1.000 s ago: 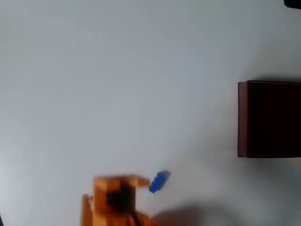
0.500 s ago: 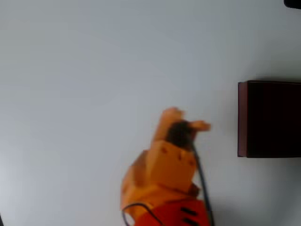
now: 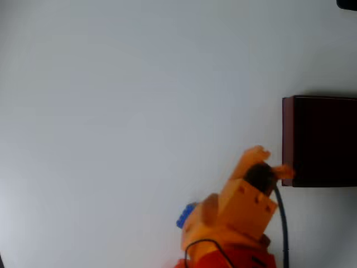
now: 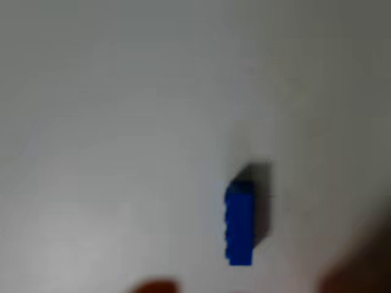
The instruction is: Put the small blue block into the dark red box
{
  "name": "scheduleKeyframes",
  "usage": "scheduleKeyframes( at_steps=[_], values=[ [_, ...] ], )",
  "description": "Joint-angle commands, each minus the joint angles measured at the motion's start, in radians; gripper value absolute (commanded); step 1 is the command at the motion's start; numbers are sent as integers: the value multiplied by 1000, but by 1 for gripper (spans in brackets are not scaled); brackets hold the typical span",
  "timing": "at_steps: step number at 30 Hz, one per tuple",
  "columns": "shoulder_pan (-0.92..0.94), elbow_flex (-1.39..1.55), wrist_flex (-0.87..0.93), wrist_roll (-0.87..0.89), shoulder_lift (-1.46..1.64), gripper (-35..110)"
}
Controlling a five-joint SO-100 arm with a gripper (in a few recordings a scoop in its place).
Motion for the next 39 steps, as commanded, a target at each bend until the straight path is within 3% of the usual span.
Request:
scheduleKeyframes(
  at_steps=[1,12,21,22,28,39],
  values=[
    [28,9,17,5,26,0],
    [61,135,20,-23,133,0],
    [143,153,17,72,83,7],
    [167,141,17,87,80,1],
    [210,141,18,-20,57,5],
    [121,434,17,138,3,12]
  ],
)
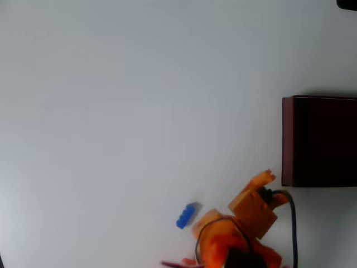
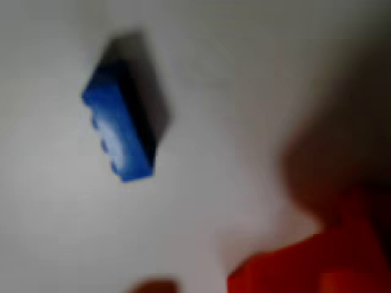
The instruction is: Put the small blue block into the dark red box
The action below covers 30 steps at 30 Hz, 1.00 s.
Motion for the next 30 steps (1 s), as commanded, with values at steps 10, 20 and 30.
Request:
scheduleKeyframes(
  at_steps=[10,20,30],
  values=[
    [-301,31,-31,196,-135,19],
    [-351,218,-233,201,-14,21],
    [-383,241,-296,229,-127,22]
  ],
)
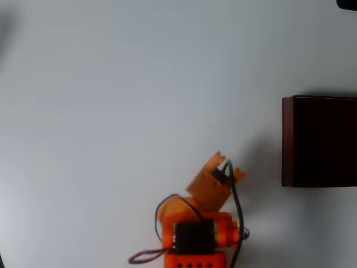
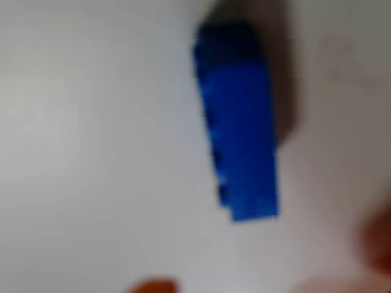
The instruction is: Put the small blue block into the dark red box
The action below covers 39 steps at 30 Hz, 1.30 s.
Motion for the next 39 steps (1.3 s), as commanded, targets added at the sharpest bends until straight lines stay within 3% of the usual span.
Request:
scheduleKeyframes(
  at_steps=[1,32,39],
  values=[
    [-29,6,-6,20,-17,22],
    [-51,189,-319,52,-138,21],
    [26,284,-376,5,-84,0]
  ],
)
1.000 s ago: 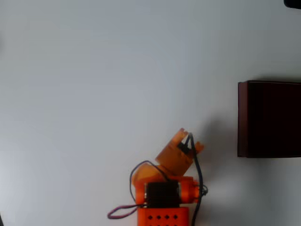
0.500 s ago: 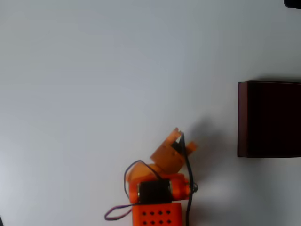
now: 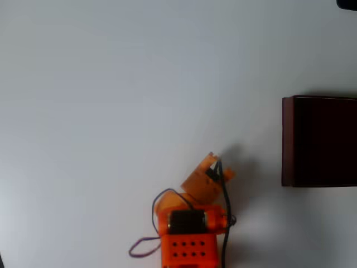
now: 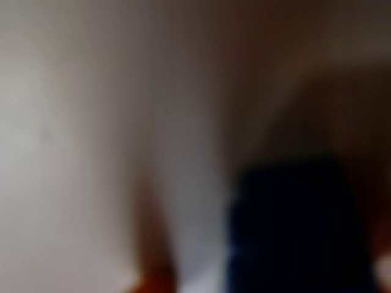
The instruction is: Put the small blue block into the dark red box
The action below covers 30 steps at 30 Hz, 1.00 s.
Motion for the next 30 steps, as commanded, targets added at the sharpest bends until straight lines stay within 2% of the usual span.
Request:
scheduleKeyframes(
  at_steps=[1,5,8,11,13,16,19,22,26,30],
  values=[
    [58,49,-11,-34,60,0],
    [97,37,32,-74,94,0],
    [153,-115,166,-186,52,0],
    [256,-318,236,-428,-2,0],
    [342,-437,221,-644,-35,0],
    [460,-612,245,-874,-78,0],
    [574,-709,192,-1058,-98,0],
    [663,-724,43,-1195,-143,0],
    [741,-761,-115,-1310,-313,0],
    [776,-871,-181,-1387,-523,0]
  ],
)
